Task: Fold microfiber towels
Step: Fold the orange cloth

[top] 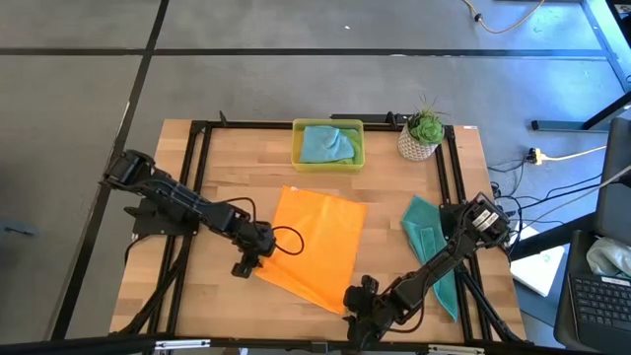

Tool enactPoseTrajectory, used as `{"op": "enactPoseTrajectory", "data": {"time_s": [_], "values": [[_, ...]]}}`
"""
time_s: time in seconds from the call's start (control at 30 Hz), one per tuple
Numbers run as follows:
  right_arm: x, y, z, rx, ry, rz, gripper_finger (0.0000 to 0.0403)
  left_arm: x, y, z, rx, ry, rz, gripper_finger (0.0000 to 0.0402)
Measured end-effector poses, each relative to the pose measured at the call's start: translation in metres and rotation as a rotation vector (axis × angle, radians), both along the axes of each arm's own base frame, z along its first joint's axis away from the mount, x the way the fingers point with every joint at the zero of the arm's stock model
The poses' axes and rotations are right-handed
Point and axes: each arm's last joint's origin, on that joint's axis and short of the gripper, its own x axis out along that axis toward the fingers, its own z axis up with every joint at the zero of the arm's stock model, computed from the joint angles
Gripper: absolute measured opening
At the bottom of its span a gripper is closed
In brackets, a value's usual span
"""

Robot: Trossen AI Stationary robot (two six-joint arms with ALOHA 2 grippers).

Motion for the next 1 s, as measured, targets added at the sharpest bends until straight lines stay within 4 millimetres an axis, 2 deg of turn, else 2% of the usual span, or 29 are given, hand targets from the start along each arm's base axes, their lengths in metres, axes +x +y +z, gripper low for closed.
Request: {"op": "enactPoseTrajectory", "data": {"time_s": [0.73,1.0], "values": [[-0.004,0.003,0.000,-0.047,-0.021,0.012,0.0223,0.005,0.005,0.001,-0.034,-0.010,0.098,0.0157],[-0.010,0.015,0.004,-0.151,-0.137,0.088,0.0223,0.003,-0.001,0.001,0.028,-0.033,0.100,0.0127]]}}
